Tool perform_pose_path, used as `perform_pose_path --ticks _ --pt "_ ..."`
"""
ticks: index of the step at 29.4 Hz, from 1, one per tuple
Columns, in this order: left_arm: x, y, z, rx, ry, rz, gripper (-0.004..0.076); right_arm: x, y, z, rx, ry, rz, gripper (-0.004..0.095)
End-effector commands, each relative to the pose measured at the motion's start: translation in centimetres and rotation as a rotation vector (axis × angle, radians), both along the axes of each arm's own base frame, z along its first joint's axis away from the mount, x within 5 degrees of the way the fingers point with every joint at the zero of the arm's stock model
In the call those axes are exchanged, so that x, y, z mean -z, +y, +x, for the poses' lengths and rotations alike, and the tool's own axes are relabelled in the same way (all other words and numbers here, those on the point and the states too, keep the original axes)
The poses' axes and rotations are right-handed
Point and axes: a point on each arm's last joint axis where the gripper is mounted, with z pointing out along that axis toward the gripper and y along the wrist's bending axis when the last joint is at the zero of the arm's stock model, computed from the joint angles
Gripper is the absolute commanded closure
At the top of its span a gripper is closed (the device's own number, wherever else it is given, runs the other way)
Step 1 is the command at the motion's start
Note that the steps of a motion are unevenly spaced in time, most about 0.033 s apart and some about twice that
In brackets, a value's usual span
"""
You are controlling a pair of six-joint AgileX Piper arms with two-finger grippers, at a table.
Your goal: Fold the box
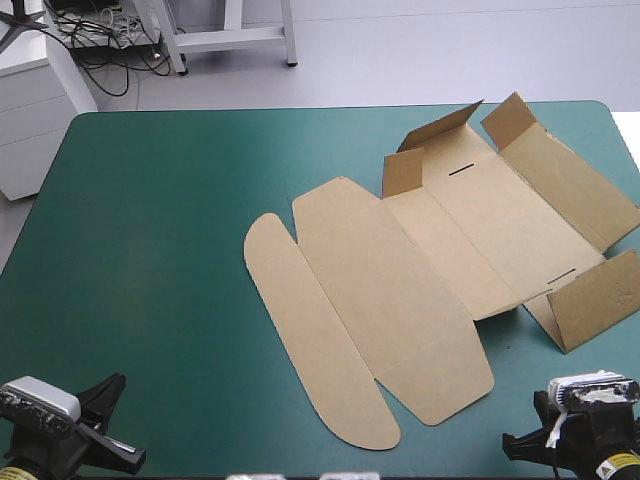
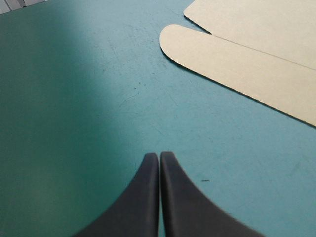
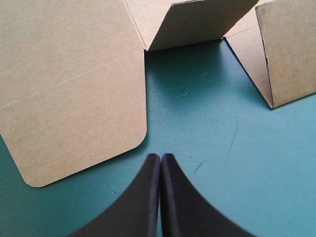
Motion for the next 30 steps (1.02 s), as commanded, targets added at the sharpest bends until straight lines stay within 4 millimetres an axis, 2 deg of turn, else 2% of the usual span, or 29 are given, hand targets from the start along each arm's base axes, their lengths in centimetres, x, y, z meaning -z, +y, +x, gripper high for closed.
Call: perform_pose_path --ticks 1,11,18,20,24,27,30 --pt "-1.3 -0.1 0.3 0.003 -0.073 -0.037 0.0734 -1.1 0.0 0.4 0.004 -0.065 0.011 0.0928" --pt "-1.3 -0.1 0.3 0.003 -0.073 -0.037 0.0734 -1.1 0.0 0.4 0.004 -0.065 0.011 0.0928" --pt "-1.3 -0.1 0.3 0.003 -0.074 -0.037 0.0734 -1.7 0.0 0.5 0.08 -0.057 0.115 0.0926" --pt "-1.3 -0.1 0.3 0.003 -0.074 -0.037 0.0734 -2.7 0.0 0.5 0.125 -0.036 0.18 0.0926" --pt "-1.3 -0.1 0.3 0.003 -0.074 -0.037 0.0734 -6.2 0.0 1.3 0.15 -0.005 0.22 0.0926" --pt "-1.3 -0.1 0.3 0.003 -0.074 -0.037 0.0734 -9.6 -0.2 2.5 0.177 -0.013 0.233 0.0926" --pt "-1.3 -0.1 0.3 0.003 -0.074 -0.037 0.0734 -12.0 -0.6 4.3 0.231 0.014 0.24 0.0926"
